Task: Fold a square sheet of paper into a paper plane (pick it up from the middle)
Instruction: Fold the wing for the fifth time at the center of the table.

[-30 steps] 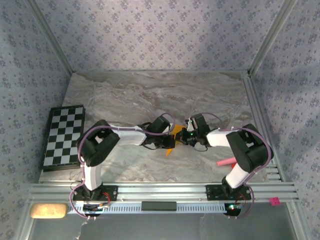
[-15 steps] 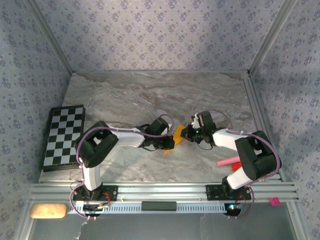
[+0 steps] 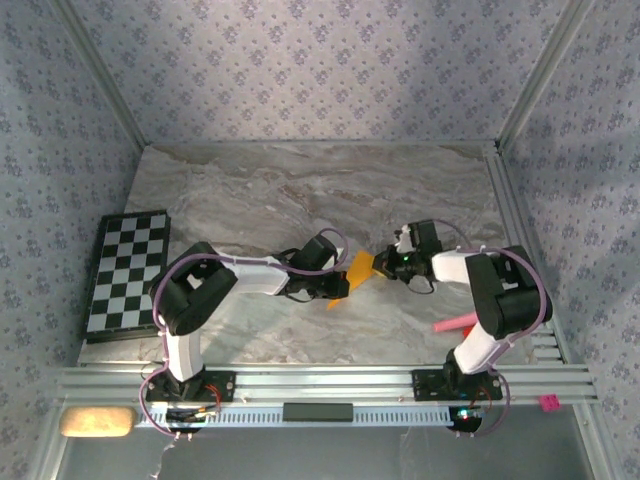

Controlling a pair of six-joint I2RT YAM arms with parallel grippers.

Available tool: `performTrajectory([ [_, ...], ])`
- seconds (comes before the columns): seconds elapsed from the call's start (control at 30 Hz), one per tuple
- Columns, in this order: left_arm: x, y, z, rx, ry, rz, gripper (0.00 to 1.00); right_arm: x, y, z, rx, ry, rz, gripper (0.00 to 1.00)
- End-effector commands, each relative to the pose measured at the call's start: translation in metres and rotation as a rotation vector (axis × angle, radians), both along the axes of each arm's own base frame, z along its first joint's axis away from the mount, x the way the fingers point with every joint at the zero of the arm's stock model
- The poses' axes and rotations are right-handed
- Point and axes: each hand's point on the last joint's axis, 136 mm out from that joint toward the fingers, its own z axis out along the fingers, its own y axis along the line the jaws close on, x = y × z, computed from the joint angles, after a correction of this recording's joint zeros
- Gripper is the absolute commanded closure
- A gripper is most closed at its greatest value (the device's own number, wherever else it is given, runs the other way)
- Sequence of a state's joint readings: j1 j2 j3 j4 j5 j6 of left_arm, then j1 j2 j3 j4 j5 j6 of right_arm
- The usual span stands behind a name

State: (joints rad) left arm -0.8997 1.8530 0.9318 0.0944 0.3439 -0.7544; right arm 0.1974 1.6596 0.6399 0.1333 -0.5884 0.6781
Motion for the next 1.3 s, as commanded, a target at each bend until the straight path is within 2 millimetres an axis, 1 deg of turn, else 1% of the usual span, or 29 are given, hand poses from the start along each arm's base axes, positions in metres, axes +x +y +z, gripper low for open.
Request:
performTrajectory([
  [0.0, -0.028, 0.027, -0.034, 0.120, 0.122, 0.004, 1.00, 0.022, -0.033, -0.006, -0.042, 0.005, -0.087, 0.95],
  [0.07, -0.027, 0.025, -0.032, 0.104, 0.126, 0.017, 1.00, 0.031, -0.033, 0.005, 0.023, -0.021, -0.095, 0.94],
  [0.13, -0.025, 0.022, -0.029, 0.082, 0.135, 0.056, 1.00, 0.034, -0.027, 0.021, 0.044, -0.058, -0.080, 0.93],
  [0.2, -0.019, 0.014, -0.023, 0.018, 0.152, 0.137, 1.00, 0.031, -0.021, 0.036, 0.023, -0.091, -0.053, 0.93],
  [0.3, -0.008, -0.006, -0.009, -0.054, 0.120, 0.204, 1.00, 0.017, -0.015, 0.044, -0.040, -0.111, -0.036, 0.92],
  [0.37, -0.003, -0.015, -0.001, -0.071, 0.104, 0.201, 1.00, 0.006, -0.012, 0.046, -0.051, -0.116, -0.033, 0.91],
  [0.47, 0.003, -0.021, 0.014, -0.106, 0.073, 0.195, 0.92, -0.011, -0.010, 0.044, -0.057, -0.108, -0.033, 0.89],
  [0.53, 0.006, -0.024, 0.030, -0.131, 0.036, 0.183, 0.87, -0.022, -0.008, 0.041, -0.058, -0.095, -0.023, 0.87],
  [0.6, 0.009, -0.024, 0.050, -0.148, -0.019, 0.161, 0.79, -0.035, -0.009, 0.037, -0.068, -0.073, -0.023, 0.86],
  [0.67, 0.012, -0.018, 0.063, -0.126, -0.049, 0.153, 0.73, -0.046, -0.014, 0.033, -0.079, -0.049, -0.057, 0.84],
  [0.7, 0.013, -0.014, 0.069, -0.117, -0.060, 0.146, 0.73, -0.051, -0.016, 0.032, -0.075, -0.039, -0.073, 0.83],
  [0.8, 0.021, 0.000, 0.072, -0.101, -0.056, 0.159, 0.72, -0.060, -0.015, 0.034, -0.054, -0.041, -0.087, 0.82],
  [0.9, 0.028, 0.012, 0.069, -0.112, -0.017, 0.178, 0.72, -0.063, -0.014, 0.037, -0.049, -0.047, -0.095, 0.80],
  [1.0, 0.032, 0.017, 0.061, -0.093, 0.016, 0.160, 0.71, -0.062, -0.011, 0.039, -0.049, -0.052, -0.094, 0.78],
  [1.1, 0.029, 0.017, 0.054, -0.078, 0.037, 0.130, 0.71, -0.061, -0.006, 0.042, -0.044, -0.056, -0.078, 0.77],
  [1.27, 0.023, 0.013, 0.040, -0.052, 0.090, 0.077, 0.71, -0.061, -0.004, 0.038, -0.059, -0.051, -0.078, 0.76],
])
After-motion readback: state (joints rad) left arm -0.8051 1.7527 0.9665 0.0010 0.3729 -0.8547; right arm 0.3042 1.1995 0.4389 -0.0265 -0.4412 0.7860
